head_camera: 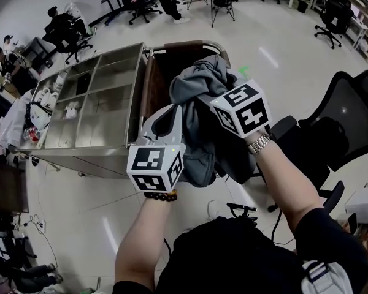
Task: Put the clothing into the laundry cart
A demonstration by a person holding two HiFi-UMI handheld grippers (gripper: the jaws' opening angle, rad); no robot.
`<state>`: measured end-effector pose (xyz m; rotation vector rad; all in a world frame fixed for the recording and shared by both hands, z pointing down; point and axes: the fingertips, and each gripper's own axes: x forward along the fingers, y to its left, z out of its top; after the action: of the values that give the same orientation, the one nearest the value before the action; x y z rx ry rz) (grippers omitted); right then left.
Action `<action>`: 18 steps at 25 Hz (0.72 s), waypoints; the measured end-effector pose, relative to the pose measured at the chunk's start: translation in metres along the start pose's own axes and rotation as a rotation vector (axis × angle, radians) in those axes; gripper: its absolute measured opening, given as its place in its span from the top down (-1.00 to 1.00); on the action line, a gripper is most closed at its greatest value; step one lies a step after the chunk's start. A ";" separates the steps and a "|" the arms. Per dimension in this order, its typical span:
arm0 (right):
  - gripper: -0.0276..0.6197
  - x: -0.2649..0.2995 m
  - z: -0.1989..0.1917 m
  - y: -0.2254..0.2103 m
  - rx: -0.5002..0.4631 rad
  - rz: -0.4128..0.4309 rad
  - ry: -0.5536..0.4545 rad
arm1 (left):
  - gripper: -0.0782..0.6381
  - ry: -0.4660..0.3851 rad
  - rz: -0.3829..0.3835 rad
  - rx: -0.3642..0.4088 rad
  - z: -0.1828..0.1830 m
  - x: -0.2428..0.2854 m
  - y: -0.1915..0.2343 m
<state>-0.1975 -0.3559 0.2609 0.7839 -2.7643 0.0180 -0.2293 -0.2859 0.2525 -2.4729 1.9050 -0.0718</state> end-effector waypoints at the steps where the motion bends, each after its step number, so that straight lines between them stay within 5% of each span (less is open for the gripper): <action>1: -0.08 -0.001 0.000 0.003 0.000 -0.004 0.007 | 0.77 -0.003 -0.007 0.000 0.002 -0.003 0.001; 18: -0.14 -0.037 0.013 0.096 0.019 -0.159 -0.008 | 0.78 -0.032 -0.147 -0.010 0.006 -0.099 0.013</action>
<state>-0.2204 -0.2560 0.2446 1.0084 -2.7041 0.0108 -0.2670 -0.1938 0.2436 -2.5998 1.7134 -0.0244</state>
